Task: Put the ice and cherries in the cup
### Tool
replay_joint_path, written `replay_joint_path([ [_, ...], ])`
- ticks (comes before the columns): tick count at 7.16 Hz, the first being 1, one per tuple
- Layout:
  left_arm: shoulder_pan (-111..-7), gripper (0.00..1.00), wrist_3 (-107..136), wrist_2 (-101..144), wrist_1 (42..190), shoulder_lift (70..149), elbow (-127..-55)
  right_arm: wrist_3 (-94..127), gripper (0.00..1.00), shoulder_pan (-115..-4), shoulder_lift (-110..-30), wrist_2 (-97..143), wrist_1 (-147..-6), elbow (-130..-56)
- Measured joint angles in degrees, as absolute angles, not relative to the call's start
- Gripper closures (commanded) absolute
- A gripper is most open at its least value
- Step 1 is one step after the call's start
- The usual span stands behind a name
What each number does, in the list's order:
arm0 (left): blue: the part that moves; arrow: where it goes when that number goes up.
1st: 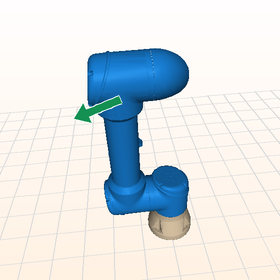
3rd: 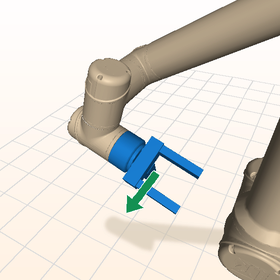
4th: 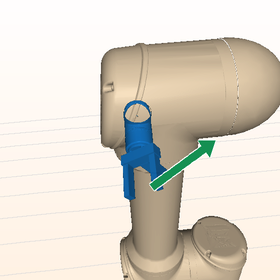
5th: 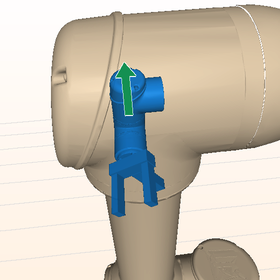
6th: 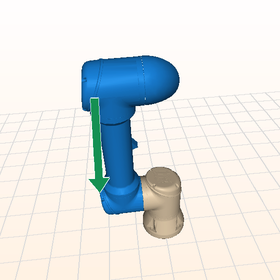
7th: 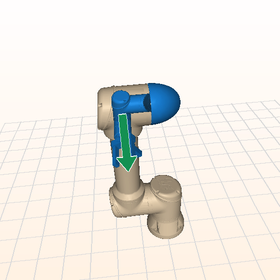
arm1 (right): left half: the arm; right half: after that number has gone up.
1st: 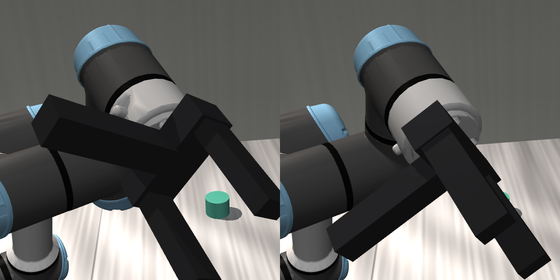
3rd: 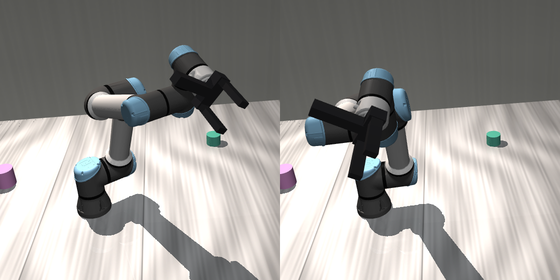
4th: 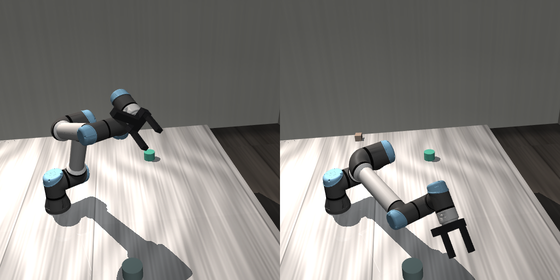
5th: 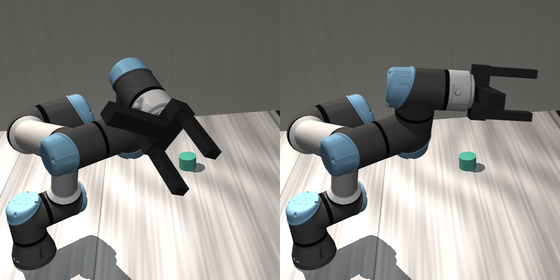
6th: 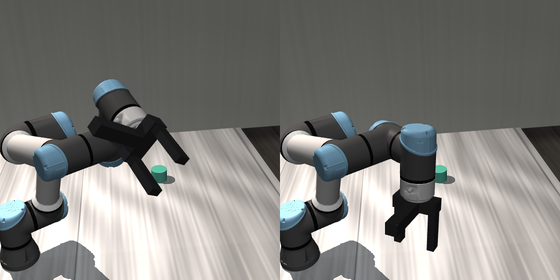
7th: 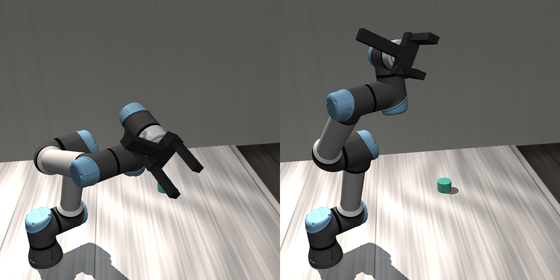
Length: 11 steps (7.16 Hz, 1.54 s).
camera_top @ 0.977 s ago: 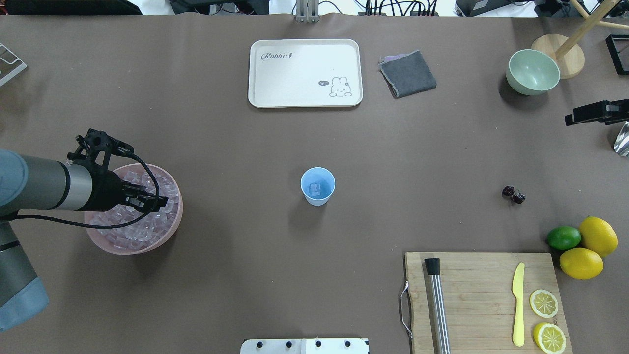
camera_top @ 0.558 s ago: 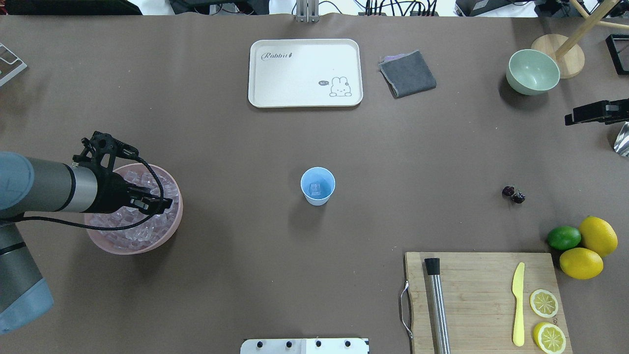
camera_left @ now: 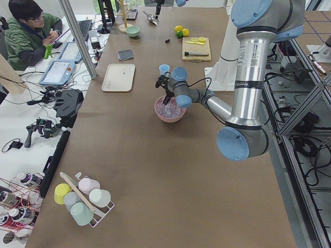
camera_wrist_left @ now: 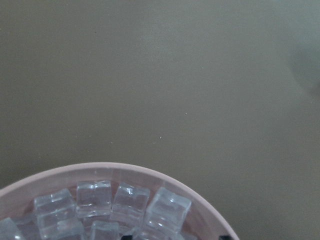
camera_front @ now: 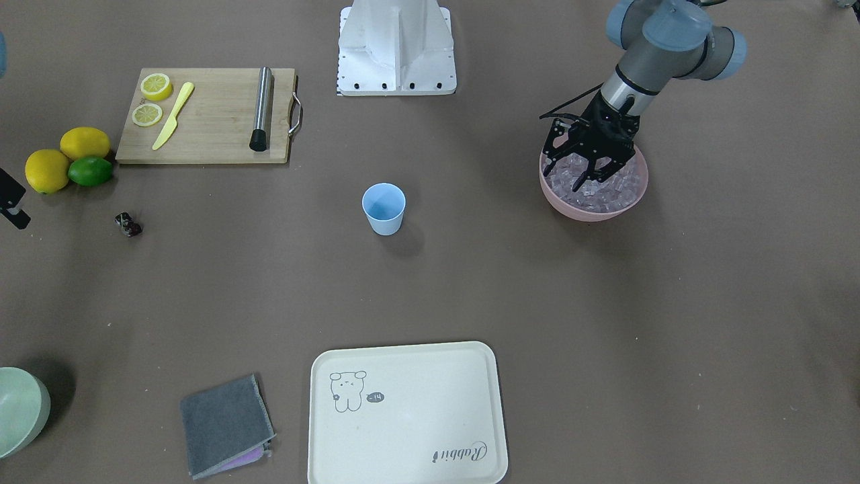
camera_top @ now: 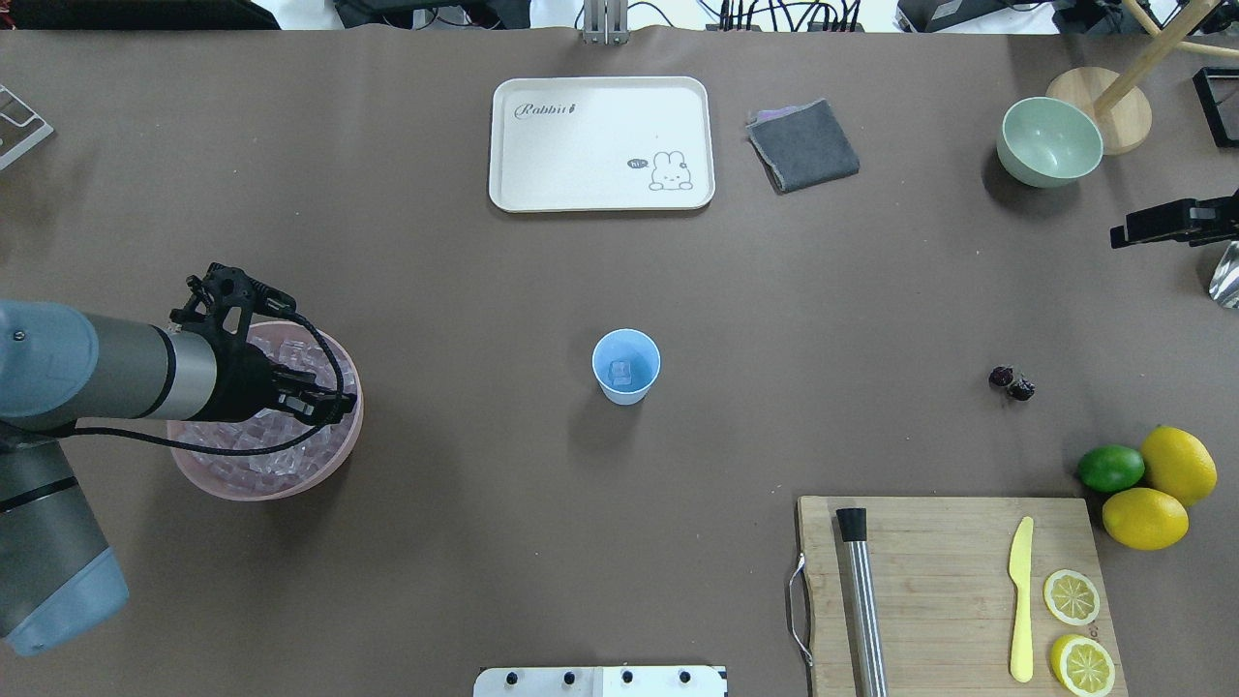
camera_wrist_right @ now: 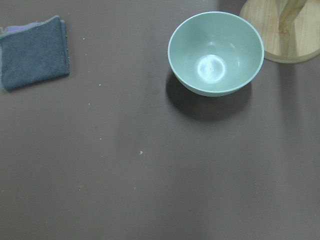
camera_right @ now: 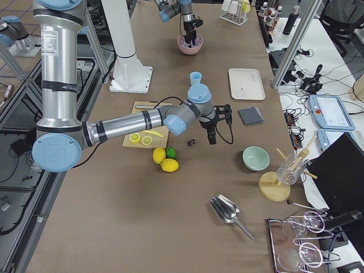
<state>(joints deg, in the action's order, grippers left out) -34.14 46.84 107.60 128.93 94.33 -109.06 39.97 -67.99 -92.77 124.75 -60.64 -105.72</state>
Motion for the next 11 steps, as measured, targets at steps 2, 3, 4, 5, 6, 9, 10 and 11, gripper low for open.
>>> replay_joint_path([
  [2, -34.1, 0.46, 46.8, 107.6, 128.9, 94.4, -108.8, 40.0, 0.00, -67.9, -92.7, 124.8, -60.6, -105.7],
  [3, -34.1, 0.49, 46.8, 107.6, 128.9, 94.4, -108.8, 40.0, 0.00, -67.9, -92.7, 124.8, -60.6, -105.7],
  [4, -34.1, 0.49, 46.8, 107.7, 128.9, 94.4, -108.9, 40.0, 0.00, -67.9, -92.7, 124.8, -60.6, -105.7],
  [5, -34.2, 0.51, 46.7, 107.7, 128.9, 94.4, -109.0, 40.0, 0.00, -67.9, -92.7, 124.8, -60.6, -105.7],
  [6, -34.4, 0.57, 46.7, 107.8, 128.9, 94.4, -109.0, 40.0, 0.00, -67.9, -92.7, 124.8, -60.6, -105.7],
  [9, -34.7, 0.90, 46.7, 107.9, 129.0, 94.3, -109.2, 40.0, 0.00, -67.9, -92.7, 124.8, -60.6, -105.7],
  [10, -34.7, 1.00, 46.7, 107.9, 129.0, 94.3, -109.3, 40.0, 0.00, -67.9, -92.7, 124.8, -60.6, -105.7],
  [11, -34.8, 1.00, 46.7, 107.9, 129.0, 94.2, -109.5, 40.0, 0.00, -67.9, -92.7, 124.8, -60.6, -105.7],
])
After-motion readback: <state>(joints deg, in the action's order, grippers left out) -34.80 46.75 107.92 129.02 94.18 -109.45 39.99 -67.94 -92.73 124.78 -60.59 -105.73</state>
